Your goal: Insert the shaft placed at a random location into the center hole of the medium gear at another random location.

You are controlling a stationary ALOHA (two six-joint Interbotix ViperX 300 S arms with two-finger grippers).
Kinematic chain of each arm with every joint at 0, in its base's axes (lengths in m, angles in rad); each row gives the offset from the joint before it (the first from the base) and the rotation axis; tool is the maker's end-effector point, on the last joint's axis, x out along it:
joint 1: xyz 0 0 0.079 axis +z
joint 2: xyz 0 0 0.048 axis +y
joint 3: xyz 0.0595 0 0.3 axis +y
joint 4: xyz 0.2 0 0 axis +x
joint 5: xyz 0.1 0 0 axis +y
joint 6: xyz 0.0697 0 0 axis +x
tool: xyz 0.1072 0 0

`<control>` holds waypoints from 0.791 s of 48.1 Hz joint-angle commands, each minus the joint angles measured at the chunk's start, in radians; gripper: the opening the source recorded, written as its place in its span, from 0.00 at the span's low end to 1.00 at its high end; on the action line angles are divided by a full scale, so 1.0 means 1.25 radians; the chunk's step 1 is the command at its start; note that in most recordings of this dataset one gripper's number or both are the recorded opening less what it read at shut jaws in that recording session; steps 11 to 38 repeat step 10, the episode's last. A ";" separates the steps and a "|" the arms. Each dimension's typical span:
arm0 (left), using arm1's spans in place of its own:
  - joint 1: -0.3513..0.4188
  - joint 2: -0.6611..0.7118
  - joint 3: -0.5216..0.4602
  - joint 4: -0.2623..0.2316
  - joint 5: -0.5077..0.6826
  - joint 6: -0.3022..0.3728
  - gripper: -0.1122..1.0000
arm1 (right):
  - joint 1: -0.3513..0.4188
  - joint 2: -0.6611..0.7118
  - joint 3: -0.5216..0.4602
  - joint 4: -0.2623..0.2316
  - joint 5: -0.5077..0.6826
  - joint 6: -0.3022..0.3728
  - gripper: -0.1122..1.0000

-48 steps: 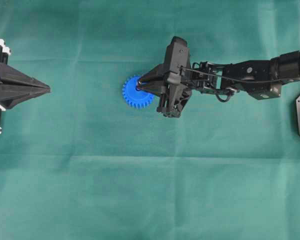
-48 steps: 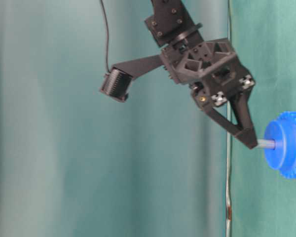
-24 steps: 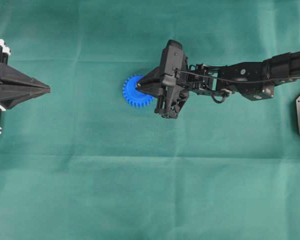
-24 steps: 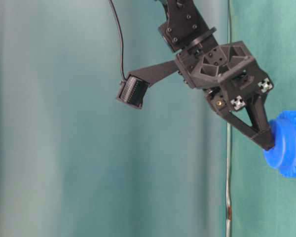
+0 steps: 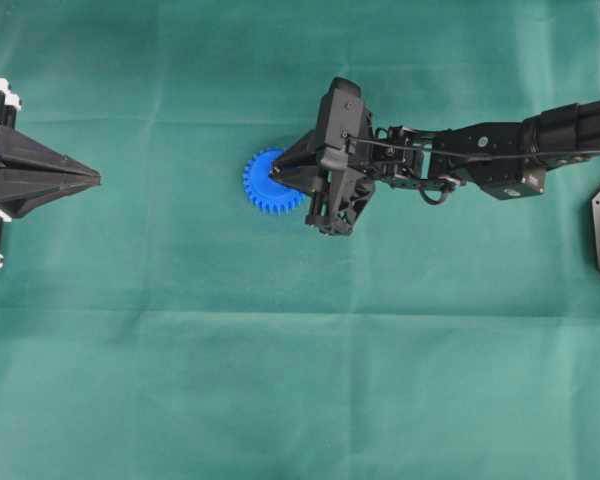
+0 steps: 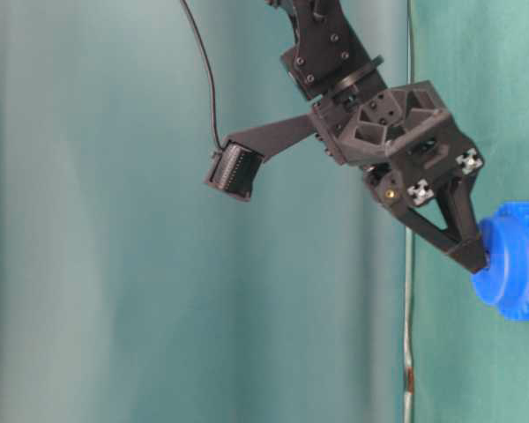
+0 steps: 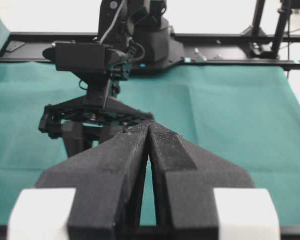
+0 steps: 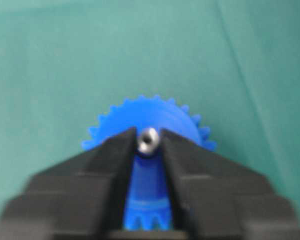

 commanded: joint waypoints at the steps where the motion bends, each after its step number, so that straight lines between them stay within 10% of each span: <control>1: 0.000 0.006 -0.020 0.002 -0.006 0.000 0.10 | -0.001 -0.026 -0.017 0.002 -0.001 0.004 0.55; 8: 0.001 0.006 -0.020 0.001 -0.006 0.000 0.10 | -0.001 -0.056 -0.012 0.002 0.000 0.002 0.90; 38: 0.001 0.006 -0.020 0.002 -0.005 0.000 0.10 | -0.001 -0.067 -0.009 0.002 0.001 0.002 0.90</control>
